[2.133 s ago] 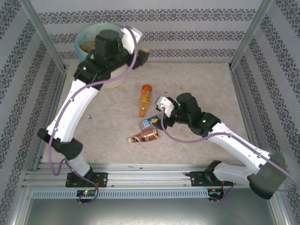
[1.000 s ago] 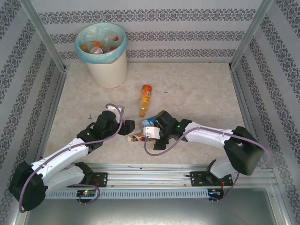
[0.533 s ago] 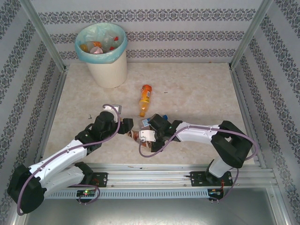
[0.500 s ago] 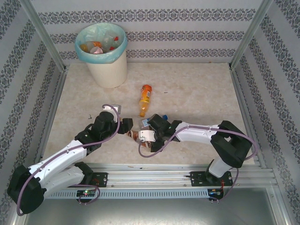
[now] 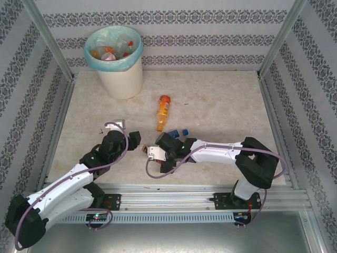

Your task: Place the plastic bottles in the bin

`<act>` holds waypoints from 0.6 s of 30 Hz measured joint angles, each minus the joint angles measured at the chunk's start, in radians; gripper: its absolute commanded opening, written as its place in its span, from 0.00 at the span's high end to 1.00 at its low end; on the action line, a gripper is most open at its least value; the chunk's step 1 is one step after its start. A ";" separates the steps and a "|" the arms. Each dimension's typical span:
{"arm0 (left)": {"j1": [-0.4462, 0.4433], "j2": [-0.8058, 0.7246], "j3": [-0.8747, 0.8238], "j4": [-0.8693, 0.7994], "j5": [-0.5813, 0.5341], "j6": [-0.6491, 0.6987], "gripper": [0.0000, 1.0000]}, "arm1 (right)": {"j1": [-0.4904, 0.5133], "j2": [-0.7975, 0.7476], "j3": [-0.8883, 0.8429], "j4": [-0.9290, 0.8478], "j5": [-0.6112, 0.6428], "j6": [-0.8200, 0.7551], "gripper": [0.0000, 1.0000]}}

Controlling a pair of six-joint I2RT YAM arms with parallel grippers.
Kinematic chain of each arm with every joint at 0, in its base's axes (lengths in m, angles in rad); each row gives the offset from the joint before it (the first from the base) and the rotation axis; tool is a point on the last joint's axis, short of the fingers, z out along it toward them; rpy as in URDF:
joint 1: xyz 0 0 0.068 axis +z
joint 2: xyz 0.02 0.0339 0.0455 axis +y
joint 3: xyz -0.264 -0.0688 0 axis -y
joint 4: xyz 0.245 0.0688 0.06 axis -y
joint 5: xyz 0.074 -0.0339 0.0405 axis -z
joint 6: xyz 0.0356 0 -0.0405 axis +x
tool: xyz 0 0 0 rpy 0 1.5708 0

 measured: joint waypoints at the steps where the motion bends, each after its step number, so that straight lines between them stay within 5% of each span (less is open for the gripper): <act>1: 0.000 -0.001 -0.002 -0.004 -0.010 -0.002 0.30 | 0.000 0.012 0.006 -0.001 0.012 0.022 0.08; 6: 0.000 -0.017 -0.002 -0.013 -0.047 -0.002 0.30 | 0.000 0.076 0.033 -0.011 0.040 0.089 0.16; 15: 0.000 -0.078 0.052 -0.044 -0.123 0.098 0.29 | -0.001 0.068 0.054 -0.039 0.029 0.139 0.46; 18: 0.000 -0.102 0.102 -0.045 -0.146 0.160 0.27 | -0.007 0.012 0.046 -0.052 0.019 0.145 0.48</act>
